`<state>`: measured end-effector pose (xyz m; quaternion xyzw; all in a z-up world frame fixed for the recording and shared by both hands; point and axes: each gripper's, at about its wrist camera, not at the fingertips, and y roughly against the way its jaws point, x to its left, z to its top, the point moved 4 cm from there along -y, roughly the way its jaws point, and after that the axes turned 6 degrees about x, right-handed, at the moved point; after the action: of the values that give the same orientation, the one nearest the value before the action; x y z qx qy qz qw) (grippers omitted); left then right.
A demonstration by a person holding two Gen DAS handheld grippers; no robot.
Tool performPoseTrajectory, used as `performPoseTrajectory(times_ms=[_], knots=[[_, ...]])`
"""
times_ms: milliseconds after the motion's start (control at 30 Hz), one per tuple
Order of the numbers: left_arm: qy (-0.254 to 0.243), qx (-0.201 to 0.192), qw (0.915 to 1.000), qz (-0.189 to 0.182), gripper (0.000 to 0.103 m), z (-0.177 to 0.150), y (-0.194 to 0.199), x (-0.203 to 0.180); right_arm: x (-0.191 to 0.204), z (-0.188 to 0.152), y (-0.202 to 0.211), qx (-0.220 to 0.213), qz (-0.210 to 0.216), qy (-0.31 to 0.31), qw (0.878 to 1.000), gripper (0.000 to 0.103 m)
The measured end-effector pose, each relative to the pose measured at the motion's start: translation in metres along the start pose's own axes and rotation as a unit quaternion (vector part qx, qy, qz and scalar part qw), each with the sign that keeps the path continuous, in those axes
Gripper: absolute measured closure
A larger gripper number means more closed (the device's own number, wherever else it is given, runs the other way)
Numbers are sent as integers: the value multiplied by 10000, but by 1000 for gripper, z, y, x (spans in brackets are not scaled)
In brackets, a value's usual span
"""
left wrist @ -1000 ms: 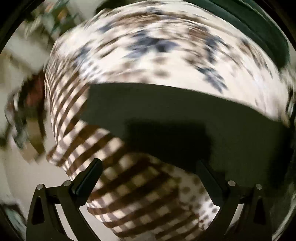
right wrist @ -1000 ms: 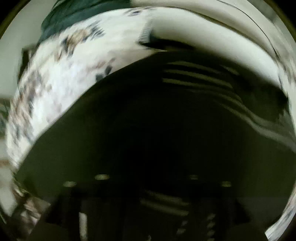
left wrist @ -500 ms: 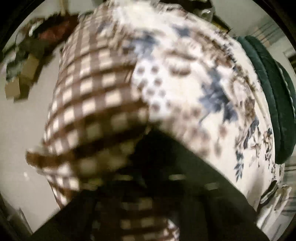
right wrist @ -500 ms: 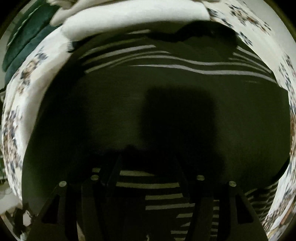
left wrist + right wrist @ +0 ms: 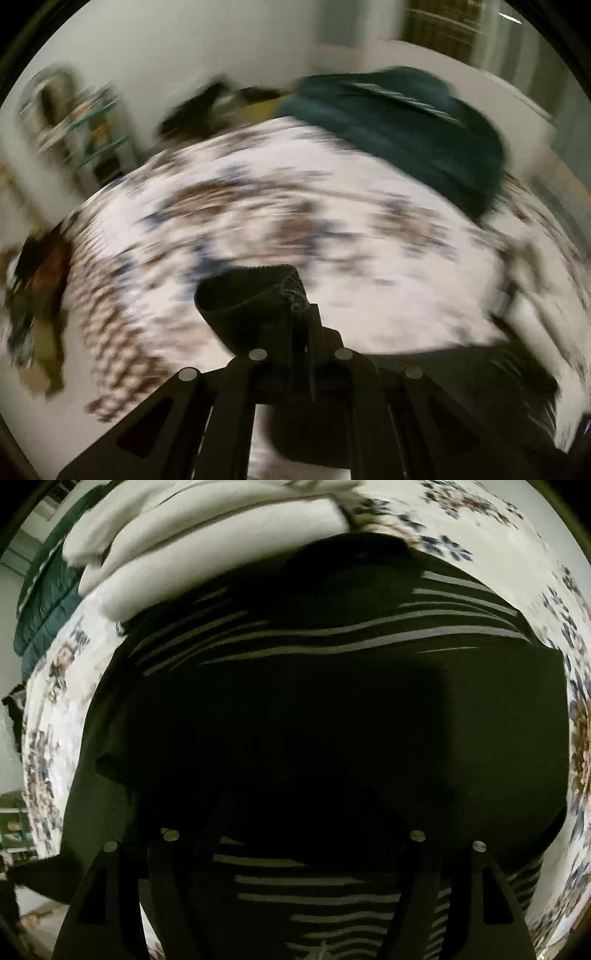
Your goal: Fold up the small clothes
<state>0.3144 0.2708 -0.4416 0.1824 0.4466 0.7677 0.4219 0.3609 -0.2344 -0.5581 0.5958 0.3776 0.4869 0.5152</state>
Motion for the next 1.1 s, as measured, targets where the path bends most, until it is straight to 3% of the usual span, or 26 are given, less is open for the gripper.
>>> performPoseTrajectory(times_ms=[67,167,233,300,333,500,600,633,667,700,767,933,1000,1100], knots=[[-400,53,9985,-371,99,-12,7,-66,-35,4,16,-37,76,-34,10000,31],[-975,250,9897,-1018,99,-45,18,-172,-81,12,33,-71,102,-101,9999,31],[-1355,427,9791,-1455,99,-76,27,-244,-104,24,39,-100,74,-179,9998,31],[-1773,579,9654,-1821,98,-112,36,-311,-142,29,50,-163,37,-310,9994,31],[-2017,684,9557,-2031,98,-135,42,-346,-143,41,49,-168,10,-362,9992,31],[-2831,1068,9215,-2437,96,-223,61,-444,-223,50,65,-134,-164,-677,9975,31],[-3240,1064,9073,-2461,94,-257,72,-469,-269,44,73,-7,-129,-799,9967,31],[-3326,1020,9047,-2460,90,-266,77,-470,-276,41,75,23,-88,-823,9966,31],[-3400,968,9027,-2452,74,-273,79,-472,-285,39,78,56,-41,-829,9965,31],[-3435,965,9008,-2476,48,-274,79,-470,-293,37,82,83,13,-801,9967,31],[-3428,994,9025,-2411,14,-270,71,-465,-294,36,84,114,73,-730,9972,31],[-3137,982,9299,-1652,13,-240,42,-392,-278,42,96,174,511,-604,9967,31],[-2867,1057,9457,-1107,13,-217,20,-344,-262,52,96,161,634,-466,9968,31],[-2457,1247,9602,-451,13,-189,-13,-285,-232,72,89,165,702,-169,9973,31]])
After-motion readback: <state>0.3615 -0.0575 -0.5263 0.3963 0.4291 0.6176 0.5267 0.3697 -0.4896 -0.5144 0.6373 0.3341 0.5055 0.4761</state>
